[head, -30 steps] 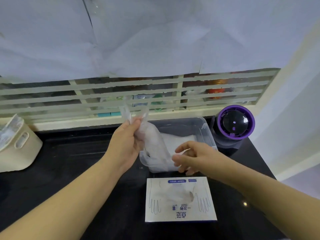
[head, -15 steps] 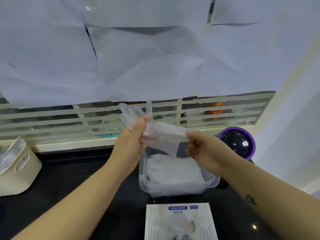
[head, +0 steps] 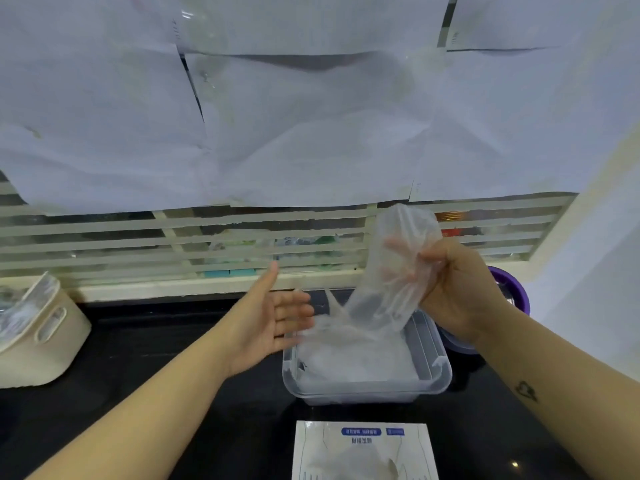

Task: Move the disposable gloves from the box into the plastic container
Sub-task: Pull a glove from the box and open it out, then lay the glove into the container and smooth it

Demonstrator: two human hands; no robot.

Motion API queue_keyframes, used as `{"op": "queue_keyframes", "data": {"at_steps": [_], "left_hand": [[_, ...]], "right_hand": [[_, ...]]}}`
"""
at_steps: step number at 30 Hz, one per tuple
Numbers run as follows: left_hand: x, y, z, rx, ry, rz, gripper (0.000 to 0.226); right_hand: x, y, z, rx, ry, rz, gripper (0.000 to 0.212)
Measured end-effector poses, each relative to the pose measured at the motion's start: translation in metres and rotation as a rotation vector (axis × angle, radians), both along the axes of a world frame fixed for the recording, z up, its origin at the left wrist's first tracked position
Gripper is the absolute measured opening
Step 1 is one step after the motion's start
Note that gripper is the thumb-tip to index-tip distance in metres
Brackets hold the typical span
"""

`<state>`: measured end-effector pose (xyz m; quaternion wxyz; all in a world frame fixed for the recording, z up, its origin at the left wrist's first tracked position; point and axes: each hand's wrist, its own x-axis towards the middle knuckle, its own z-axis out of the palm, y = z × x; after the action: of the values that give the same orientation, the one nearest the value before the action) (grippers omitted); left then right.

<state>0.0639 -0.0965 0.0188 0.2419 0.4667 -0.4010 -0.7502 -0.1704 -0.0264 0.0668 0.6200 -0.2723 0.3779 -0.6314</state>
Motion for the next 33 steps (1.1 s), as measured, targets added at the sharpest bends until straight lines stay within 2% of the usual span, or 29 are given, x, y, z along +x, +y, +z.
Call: {"op": "queue_keyframes", "data": {"at_steps": [2, 4, 6, 9, 10, 11, 14, 16, 18, 21, 23, 26, 29, 31, 33], "left_hand": [[-0.007, 0.006, 0.001, -0.028, -0.044, -0.118, 0.078], [-0.016, 0.007, 0.003, -0.131, -0.048, -0.148, 0.072], [-0.024, 0.004, 0.008, -0.271, -0.022, -0.173, 0.064], [-0.037, -0.006, 0.015, -0.304, 0.039, -0.35, 0.1], [-0.041, -0.007, 0.017, -0.28, 0.065, -0.439, 0.107], [-0.044, -0.007, 0.016, -0.26, 0.1, -0.525, 0.105], [-0.051, -0.004, 0.009, -0.182, 0.216, -0.606, 0.072], [-0.051, -0.005, 0.006, -0.139, 0.236, -0.494, 0.05], [-0.046, -0.011, 0.01, -0.128, 0.221, -0.389, 0.039], [-0.033, -0.026, 0.021, -0.164, 0.225, -0.262, 0.019], [-0.025, -0.033, 0.031, -0.255, 0.149, -0.238, 0.012], [-0.018, -0.036, 0.044, -0.538, -0.176, -0.38, 0.005], [-0.018, -0.035, 0.057, -0.663, -0.385, -0.617, 0.007], [-0.025, -0.033, 0.063, -0.684, -0.465, -0.721, 0.008], [-0.034, -0.031, 0.066, -0.688, -0.48, -0.785, 0.008]], "right_hand": [[0.002, 0.002, -0.001, 0.0, 0.091, 0.021, 0.041], [0.003, 0.004, -0.001, -0.022, 0.207, 0.064, 0.053], [0.004, 0.004, 0.001, -0.062, 0.259, 0.135, 0.043], [0.002, 0.004, 0.001, -0.097, 0.248, 0.23, 0.025], [0.002, 0.004, 0.001, -0.096, 0.255, 0.254, 0.023], [0.002, 0.004, 0.0, -0.094, 0.267, 0.274, 0.022], [-0.001, 0.005, -0.004, -0.063, 0.302, 0.259, 0.04], [-0.005, 0.006, -0.004, -0.043, 0.289, 0.24, 0.042], [-0.012, 0.006, -0.004, -0.022, 0.306, 0.239, 0.041], [-0.023, 0.01, -0.011, 0.034, 0.474, 0.2, 0.01], [-0.032, 0.015, -0.023, 0.098, 0.672, 0.287, 0.022], [-0.04, 0.024, -0.031, 0.198, 0.937, 0.488, 0.022], [-0.044, 0.017, -0.023, 0.207, 0.925, 0.312, 0.073], [-0.037, 0.008, -0.015, 0.144, 0.938, 0.295, 0.09], [-0.024, 0.002, -0.011, 0.111, 0.944, 0.342, 0.096]]}}
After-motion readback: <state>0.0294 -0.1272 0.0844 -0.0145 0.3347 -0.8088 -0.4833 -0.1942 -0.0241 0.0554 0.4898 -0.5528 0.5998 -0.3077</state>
